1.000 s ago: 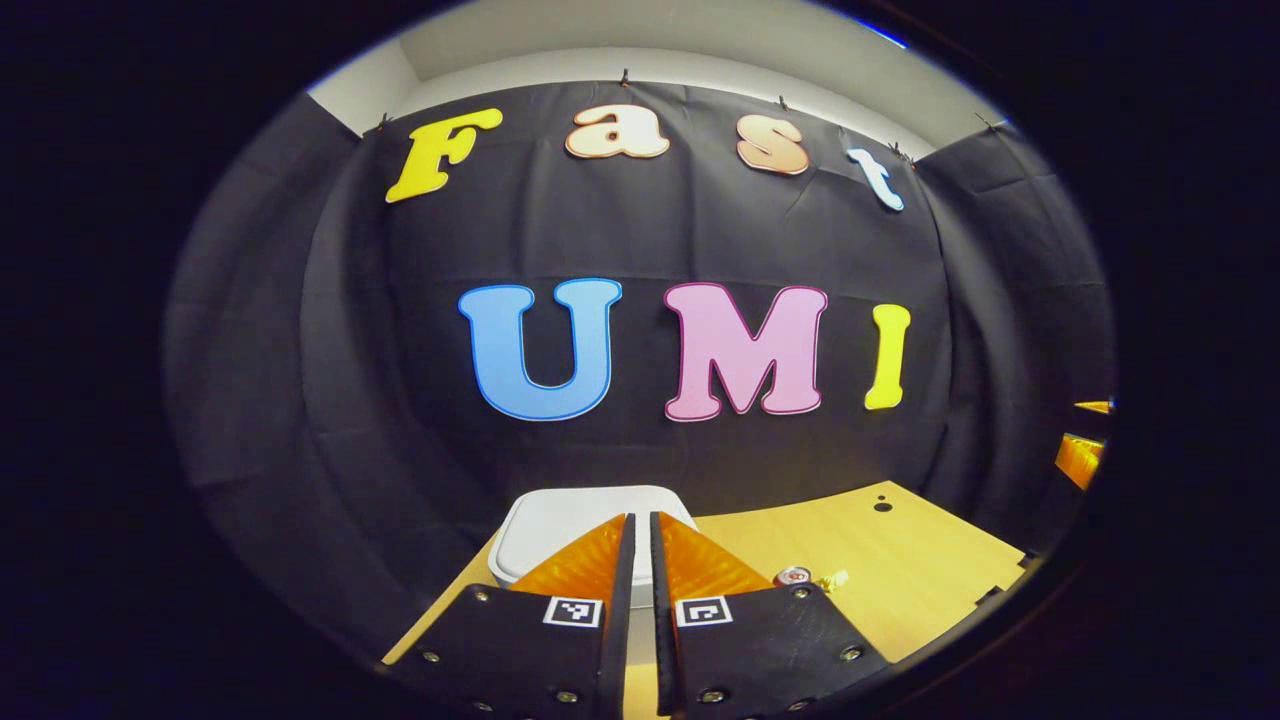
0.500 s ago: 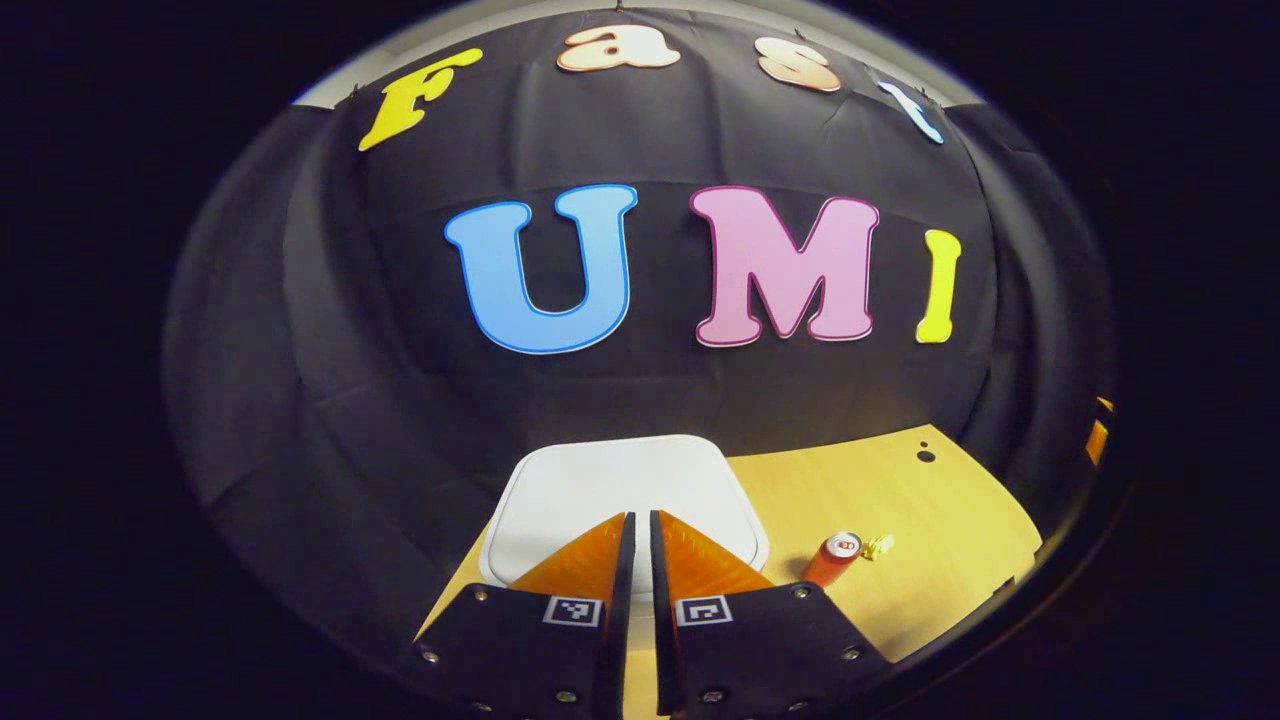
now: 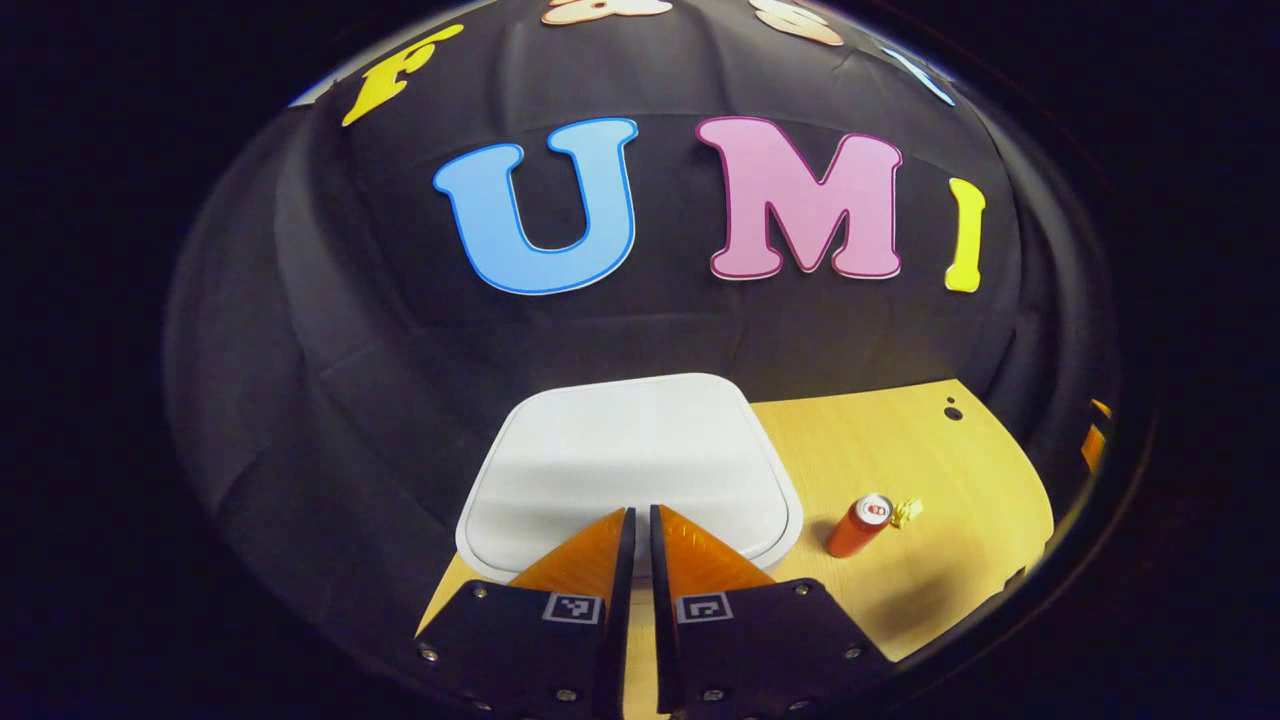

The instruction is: Press the lid of the desktop garbage bin to open it, pick up the crumpled paper on the desktop and throw it into the bin, then pick up the pop can on the desktop and drop it into the bin, and finally close the garbage bin lid.

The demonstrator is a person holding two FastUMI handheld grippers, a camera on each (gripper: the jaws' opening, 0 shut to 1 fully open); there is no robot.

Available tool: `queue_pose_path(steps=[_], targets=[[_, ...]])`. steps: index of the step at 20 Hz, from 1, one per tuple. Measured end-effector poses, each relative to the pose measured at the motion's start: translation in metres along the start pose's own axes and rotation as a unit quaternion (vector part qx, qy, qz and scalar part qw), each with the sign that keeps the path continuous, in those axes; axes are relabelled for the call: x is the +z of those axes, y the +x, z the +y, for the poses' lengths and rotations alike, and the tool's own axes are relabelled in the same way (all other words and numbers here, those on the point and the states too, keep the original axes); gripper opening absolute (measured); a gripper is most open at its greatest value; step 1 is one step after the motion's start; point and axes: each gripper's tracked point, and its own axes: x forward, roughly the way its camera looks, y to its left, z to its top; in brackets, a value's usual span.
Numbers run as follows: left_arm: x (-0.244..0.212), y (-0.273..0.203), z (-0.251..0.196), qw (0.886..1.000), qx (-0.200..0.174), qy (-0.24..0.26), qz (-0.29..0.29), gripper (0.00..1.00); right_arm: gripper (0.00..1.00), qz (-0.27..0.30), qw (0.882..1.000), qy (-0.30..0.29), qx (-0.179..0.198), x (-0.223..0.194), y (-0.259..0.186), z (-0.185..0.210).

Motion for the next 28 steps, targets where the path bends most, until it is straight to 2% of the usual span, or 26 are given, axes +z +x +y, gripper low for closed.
queue_pose_path(steps=[2,7,13,14,18,19,25,28], targets=[[-0.004,0.001,0.001,1.000,0.007,0.019,0.013,0.13,0.98,-0.003,1.000,-0.016,-0.007,0.004,0.004,-0.006],[-0.005,0.002,0.000,0.999,0.000,-0.018,0.028,0.13,0.98,-0.014,0.999,-0.008,-0.044,0.017,0.004,-0.005],[0.015,0.003,0.011,0.999,-0.004,-0.022,-0.031,0.14,0.98,-0.001,0.997,-0.017,-0.074,0.018,0.000,0.002],[0.024,0.001,0.013,0.998,-0.001,-0.027,-0.055,0.17,0.98,0.001,0.997,-0.021,-0.079,0.019,-0.001,0.001],[0.078,-0.029,0.025,0.986,0.026,0.007,-0.163,0.71,0.99,0.013,0.996,-0.028,-0.086,0.016,-0.002,0.001],[0.087,-0.038,0.018,0.984,0.017,-0.001,-0.179,0.80,0.99,0.017,0.996,-0.027,-0.085,0.014,-0.002,0.002],[0.093,-0.069,0.000,0.979,-0.003,-0.019,-0.205,0.81,0.98,0.018,0.996,-0.040,-0.078,0.012,0.004,0.010],[0.084,-0.078,-0.001,0.981,-0.006,-0.018,-0.194,0.81,0.98,0.030,0.996,-0.047,-0.068,-0.002,0.015,0.011]])
